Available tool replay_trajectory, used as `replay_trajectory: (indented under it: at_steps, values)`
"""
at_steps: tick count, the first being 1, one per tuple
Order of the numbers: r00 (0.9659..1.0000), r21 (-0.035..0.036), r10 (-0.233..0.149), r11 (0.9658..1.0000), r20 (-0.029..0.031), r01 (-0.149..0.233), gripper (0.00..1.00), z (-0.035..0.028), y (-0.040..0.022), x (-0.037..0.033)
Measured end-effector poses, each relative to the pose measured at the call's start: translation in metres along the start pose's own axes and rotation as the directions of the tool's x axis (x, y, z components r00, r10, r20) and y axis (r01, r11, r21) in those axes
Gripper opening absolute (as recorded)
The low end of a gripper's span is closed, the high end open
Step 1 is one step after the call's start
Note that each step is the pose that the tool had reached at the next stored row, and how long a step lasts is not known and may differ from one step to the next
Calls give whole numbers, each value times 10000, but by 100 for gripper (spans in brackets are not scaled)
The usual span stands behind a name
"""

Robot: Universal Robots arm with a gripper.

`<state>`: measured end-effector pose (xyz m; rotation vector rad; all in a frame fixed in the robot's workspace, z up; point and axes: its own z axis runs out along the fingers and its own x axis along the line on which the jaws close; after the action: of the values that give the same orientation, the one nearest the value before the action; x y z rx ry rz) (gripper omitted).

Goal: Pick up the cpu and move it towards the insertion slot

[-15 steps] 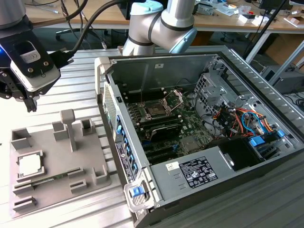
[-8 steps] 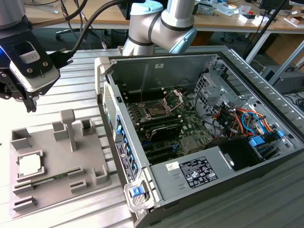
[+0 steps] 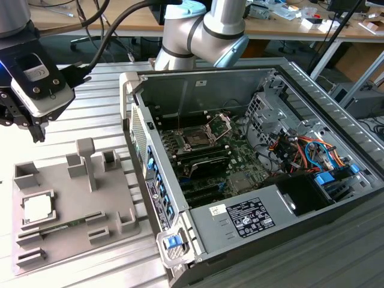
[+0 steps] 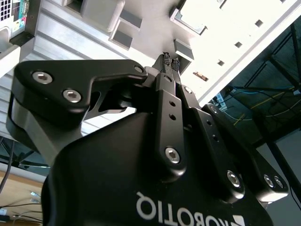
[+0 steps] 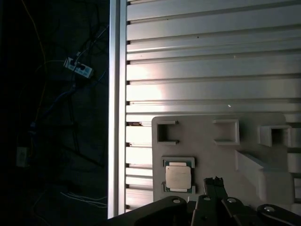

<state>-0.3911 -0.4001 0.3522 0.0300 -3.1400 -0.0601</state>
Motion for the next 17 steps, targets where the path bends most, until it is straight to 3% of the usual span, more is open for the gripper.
replay_trajectory:
  at_steps: [17]
  values:
    - [10000,1,-1,10000,-1,1,11,28,-1,26]
